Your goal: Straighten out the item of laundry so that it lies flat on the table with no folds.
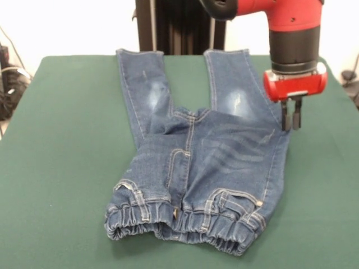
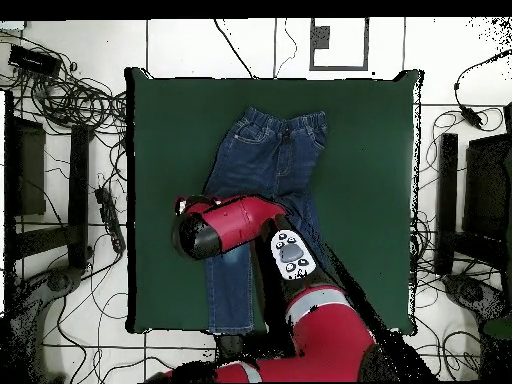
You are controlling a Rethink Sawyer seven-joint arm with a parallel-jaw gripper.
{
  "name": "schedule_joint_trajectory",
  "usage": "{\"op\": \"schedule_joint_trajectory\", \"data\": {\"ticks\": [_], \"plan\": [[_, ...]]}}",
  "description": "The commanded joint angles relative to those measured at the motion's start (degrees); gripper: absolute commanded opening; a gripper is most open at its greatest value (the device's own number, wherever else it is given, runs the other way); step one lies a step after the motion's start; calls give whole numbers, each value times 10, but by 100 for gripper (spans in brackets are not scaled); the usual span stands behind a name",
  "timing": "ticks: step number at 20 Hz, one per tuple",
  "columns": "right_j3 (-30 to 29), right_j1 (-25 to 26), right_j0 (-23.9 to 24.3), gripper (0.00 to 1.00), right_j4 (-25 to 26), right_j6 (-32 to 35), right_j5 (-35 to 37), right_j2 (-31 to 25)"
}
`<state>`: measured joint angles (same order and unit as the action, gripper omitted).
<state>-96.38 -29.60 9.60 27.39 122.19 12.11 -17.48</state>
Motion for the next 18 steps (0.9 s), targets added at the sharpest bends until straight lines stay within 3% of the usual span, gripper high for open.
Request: {"op": "schedule_joint_trajectory", "data": {"ticks": [1, 4, 5, 14, 18], "plan": [[24, 42, -15, 100, 6, 2, 15, -37], [28, 42, -19, 100, 2, 2, 27, -34], [27, 45, -13, 0, -1, -9, 43, -43], [36, 42, -13, 0, -15, -17, 77, -51], [36, 24, -12, 0, -25, -26, 128, -41]]}}
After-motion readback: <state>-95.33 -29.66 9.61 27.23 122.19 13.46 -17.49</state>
